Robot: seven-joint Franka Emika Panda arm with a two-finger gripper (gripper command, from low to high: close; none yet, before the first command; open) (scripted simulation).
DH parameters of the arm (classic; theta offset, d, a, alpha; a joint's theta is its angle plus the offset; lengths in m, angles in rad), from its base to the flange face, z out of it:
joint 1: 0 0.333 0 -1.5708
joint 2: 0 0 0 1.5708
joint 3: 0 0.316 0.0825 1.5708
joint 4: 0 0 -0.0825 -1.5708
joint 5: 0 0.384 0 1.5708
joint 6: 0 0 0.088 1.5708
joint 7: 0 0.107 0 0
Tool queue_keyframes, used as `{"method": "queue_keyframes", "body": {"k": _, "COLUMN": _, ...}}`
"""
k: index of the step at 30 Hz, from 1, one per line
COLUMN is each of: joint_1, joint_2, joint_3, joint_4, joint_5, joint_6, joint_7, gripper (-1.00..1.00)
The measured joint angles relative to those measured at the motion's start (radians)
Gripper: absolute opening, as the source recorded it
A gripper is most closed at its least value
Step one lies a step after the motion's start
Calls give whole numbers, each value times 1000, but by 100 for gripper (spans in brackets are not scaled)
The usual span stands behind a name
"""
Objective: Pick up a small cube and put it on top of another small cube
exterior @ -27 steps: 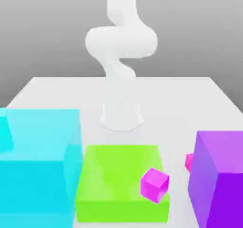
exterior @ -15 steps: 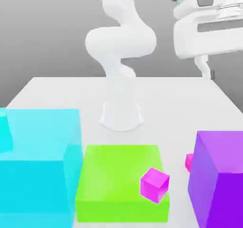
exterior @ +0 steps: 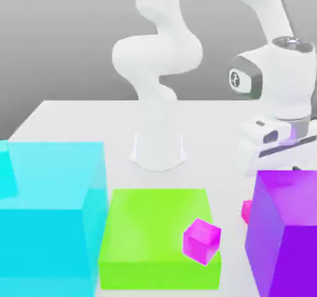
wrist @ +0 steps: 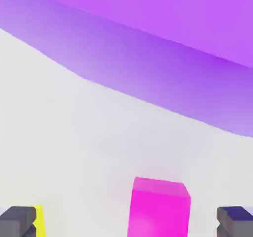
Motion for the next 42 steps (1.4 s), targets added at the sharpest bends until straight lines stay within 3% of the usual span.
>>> {"method": "queue_keyframes", "body": {"k": 6, "joint_1": 11, "joint_2": 70, "joint_3": -27, "joint_4": -46, "joint_5": -200, "joint_6": 82, "joint_7": 223, "gripper": 0}}
{"method": "queue_keyframes", "body": {"k": 13, "joint_1": 192, "joint_2": 298, "joint_3": -244, "joint_4": -2, "joint_5": -415, "joint_6": 266, "joint_7": 394, "gripper": 0}}
{"method": "queue_keyframes", "body": {"k": 14, "joint_1": 209, "joint_2": 319, "joint_3": -263, "joint_4": 3, "joint_5": -422, "joint_6": 283, "joint_7": 400, "gripper": -100}}
{"method": "queue_keyframes", "body": {"k": 22, "joint_1": 195, "joint_2": 292, "joint_3": -245, "joint_4": -3, "joint_5": -407, "joint_6": 262, "joint_7": 388, "gripper": -100}}
{"method": "queue_keyframes", "body": {"k": 27, "joint_1": 127, "joint_2": 121, "joint_3": -141, "joint_4": -40, "joint_5": -258, "joint_6": 129, "joint_7": 276, "gripper": -100}}
{"method": "queue_keyframes", "body": {"k": 32, "joint_1": 311, "joint_2": 11, "joint_3": -28, "joint_4": 29, "joint_5": -155, "joint_6": -47, "joint_7": 85, "gripper": -100}}
{"method": "queue_keyframes", "body": {"k": 35, "joint_1": 457, "joint_2": 47, "joint_3": -32, "joint_4": 64, "joint_5": -186, "joint_6": -48, "joint_7": 60, "gripper": -100}}
{"method": "queue_keyframes", "body": {"k": 38, "joint_1": 435, "joint_2": 149, "joint_3": -97, "joint_4": 76, "joint_5": -260, "joint_6": 39, "joint_7": 107, "gripper": -100}}
{"method": "queue_keyframes", "body": {"k": 39, "joint_1": 446, "joint_2": 184, "joint_3": -116, "joint_4": 79, "joint_5": -288, "joint_6": 70, "joint_7": 128, "gripper": 100}}
{"method": "queue_keyframes", "body": {"k": 42, "joint_1": 446, "joint_2": 184, "joint_3": -116, "joint_4": 79, "joint_5": -288, "joint_6": 70, "joint_7": 128, "gripper": 100}}
